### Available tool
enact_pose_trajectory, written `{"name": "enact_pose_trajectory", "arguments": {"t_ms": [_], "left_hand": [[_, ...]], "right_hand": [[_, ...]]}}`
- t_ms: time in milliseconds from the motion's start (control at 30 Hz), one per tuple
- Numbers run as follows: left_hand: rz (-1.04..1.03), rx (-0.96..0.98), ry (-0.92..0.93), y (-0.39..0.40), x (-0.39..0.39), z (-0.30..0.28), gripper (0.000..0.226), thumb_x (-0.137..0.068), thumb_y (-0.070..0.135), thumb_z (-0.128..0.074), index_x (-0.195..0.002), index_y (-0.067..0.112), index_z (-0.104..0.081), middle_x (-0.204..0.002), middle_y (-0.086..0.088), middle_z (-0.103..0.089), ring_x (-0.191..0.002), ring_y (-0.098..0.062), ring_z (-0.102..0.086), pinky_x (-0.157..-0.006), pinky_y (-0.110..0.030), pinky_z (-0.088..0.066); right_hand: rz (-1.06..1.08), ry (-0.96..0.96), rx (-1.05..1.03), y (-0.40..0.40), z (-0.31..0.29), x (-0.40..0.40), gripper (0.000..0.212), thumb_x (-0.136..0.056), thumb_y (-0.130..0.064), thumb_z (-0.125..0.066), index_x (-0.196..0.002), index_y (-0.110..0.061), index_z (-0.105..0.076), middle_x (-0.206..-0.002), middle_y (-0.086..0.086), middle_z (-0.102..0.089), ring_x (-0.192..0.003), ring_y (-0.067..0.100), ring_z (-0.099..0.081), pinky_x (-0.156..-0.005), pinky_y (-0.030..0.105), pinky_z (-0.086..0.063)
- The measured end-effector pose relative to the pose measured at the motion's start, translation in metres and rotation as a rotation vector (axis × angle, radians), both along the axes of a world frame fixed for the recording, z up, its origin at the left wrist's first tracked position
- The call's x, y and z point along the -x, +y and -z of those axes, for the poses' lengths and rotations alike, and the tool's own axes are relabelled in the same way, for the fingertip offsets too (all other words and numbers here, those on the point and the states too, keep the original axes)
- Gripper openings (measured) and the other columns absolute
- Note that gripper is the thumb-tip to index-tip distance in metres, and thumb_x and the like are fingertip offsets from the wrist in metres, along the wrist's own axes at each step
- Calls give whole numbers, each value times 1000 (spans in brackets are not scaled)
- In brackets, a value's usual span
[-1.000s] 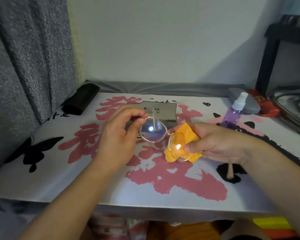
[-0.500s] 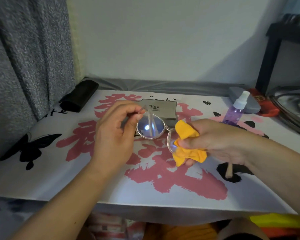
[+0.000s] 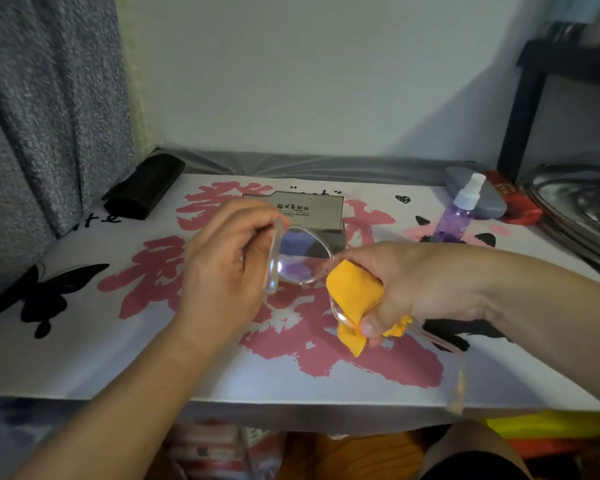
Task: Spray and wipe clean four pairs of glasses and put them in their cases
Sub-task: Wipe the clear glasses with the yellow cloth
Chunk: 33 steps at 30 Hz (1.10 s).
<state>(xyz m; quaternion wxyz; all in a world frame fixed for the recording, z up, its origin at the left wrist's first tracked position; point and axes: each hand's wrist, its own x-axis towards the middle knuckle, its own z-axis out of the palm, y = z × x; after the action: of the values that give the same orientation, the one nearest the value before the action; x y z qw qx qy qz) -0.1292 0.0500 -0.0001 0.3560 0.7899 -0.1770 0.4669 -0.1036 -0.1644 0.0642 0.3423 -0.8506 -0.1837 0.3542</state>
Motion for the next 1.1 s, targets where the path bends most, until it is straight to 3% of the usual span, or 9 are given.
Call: {"name": "enact_pose_trajectory", "arguments": {"t_ms": [133,267,467,600,667,800,867,1000,1100], "left_hand": [[35,72,46,6,-6,-1,27,-94,-6,-62,-101,21,-64,-99,5,-63,-99,5,-57,-87,-15,-46],[73,74,98,3,-3,-2,31,-91,-9,-64,-95,22,-62,-98,14,-62,-97,8,-58,-86,-11,-43],[206,225,220,9,-7,0,30,-93,-5,-64,-93,25,-67,-96,18,-67,-96,-6,-65,-87,-19,-49],[140,204,201,8,-8,0,33,-94,-4,-63,-96,29,-65,-98,12,-67,-96,-7,-65,-85,-22,-51],[115,193,188,14,-9,-1,23,-95,0,-63,-98,23,-66,-98,11,-66,-96,-6,-63,-86,-22,-50],[57,48,128,13,-4,-1,20,-90,-11,-65,-93,9,-70,-96,9,-64,-96,1,-60,-87,-12,-44],[54,20,115,9,-1,-1,16,-89,-13,-65,-92,2,-71,-96,10,-63,-95,2,-59,-87,-9,-43],[48,37,96,10,0,-2,20,-89,-15,-63,-93,3,-71,-97,10,-64,-95,3,-60,-88,-11,-44],[47,30,100,9,2,-3,20,-89,-14,-64,-93,4,-71,-98,10,-64,-96,7,-59,-88,-10,-43]], "right_hand": [[72,-158,-7,11,2,-2,62,-73,-2,-86,-124,-26,-60,-92,-1,-69,-94,30,-72,-83,49,-61],[138,-128,-190,16,8,-4,53,-76,8,-80,-116,-21,-64,-81,8,-74,-80,30,-76,-61,34,-60],[66,-93,-482,1,17,-2,36,-93,8,-59,-126,-6,-61,-67,-2,-62,-80,30,-66,-78,50,-60],[470,-139,-684,-2,34,1,24,-99,-11,-58,-115,7,-62,-97,27,-70,-84,25,-68,-77,32,-57],[696,-163,-756,-7,31,-4,23,-103,-14,-52,-119,-2,-64,-100,19,-72,-87,26,-69,-75,32,-57],[681,-294,-536,-22,20,-12,20,-104,-25,-51,-113,-13,-65,-84,-3,-73,-84,10,-72,-80,27,-53],[596,-375,-340,-24,15,-12,22,-104,-28,-52,-106,-8,-60,-75,-2,-70,-64,-2,-65,-63,12,-45],[502,-650,-123,-23,8,-17,9,-96,-24,-63,-94,-20,-56,-78,0,-62,-67,9,-58,-57,23,-41],[491,-767,-112,-19,1,-20,24,-95,-25,-66,-83,-7,-58,-57,-4,-56,-49,0,-52,-45,11,-34]]}}
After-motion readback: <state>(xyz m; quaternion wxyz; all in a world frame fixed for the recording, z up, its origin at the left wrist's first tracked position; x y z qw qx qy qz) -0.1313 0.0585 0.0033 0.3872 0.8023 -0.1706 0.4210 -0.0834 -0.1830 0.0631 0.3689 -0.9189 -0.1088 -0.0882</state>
